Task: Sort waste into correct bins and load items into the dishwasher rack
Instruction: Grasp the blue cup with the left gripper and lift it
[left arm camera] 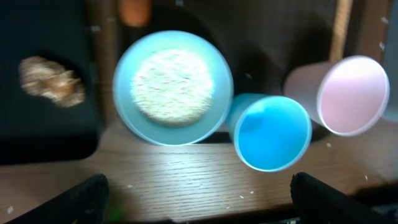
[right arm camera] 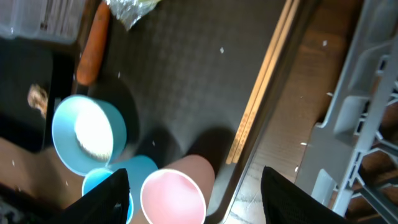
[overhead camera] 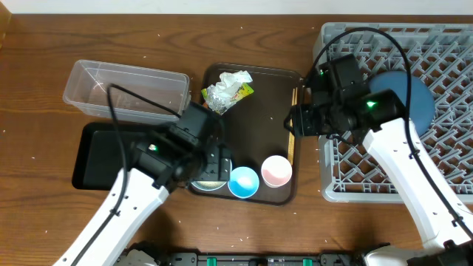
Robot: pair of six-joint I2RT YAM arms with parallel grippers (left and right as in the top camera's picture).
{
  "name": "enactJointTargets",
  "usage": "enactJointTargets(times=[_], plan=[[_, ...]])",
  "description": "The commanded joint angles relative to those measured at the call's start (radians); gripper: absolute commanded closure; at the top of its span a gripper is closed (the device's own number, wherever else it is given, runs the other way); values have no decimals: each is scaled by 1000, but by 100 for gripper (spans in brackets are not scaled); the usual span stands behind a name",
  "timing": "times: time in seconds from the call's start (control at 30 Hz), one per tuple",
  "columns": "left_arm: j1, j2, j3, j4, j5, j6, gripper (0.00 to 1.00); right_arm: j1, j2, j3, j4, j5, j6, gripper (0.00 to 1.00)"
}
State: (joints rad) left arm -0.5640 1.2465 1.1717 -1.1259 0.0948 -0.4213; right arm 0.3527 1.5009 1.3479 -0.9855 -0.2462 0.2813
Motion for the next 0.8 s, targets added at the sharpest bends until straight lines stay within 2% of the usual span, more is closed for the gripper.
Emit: enactJointTargets(times=[0.0,0.1,0.23,0.4,0.53,0.77], plan=[[-42,10,-42,30,2,28,7,-31,3,2,11,7,67,40],[-58,29,-94,69,-40,29,11,-60,3,2,10,3,85,40],[-58,64,-140,149,29,29,15,-77,3,2,1,-16,84,40],[-87,105,-140,175,35,86,18,-77,3,2,-14,-16,81,39],[-117,149,-140,179,26,88,20,-77,3,2,-19,-16,81,39],[-154,243,-140,222,25,100,32,-77,3,2,-29,-16,81,39]])
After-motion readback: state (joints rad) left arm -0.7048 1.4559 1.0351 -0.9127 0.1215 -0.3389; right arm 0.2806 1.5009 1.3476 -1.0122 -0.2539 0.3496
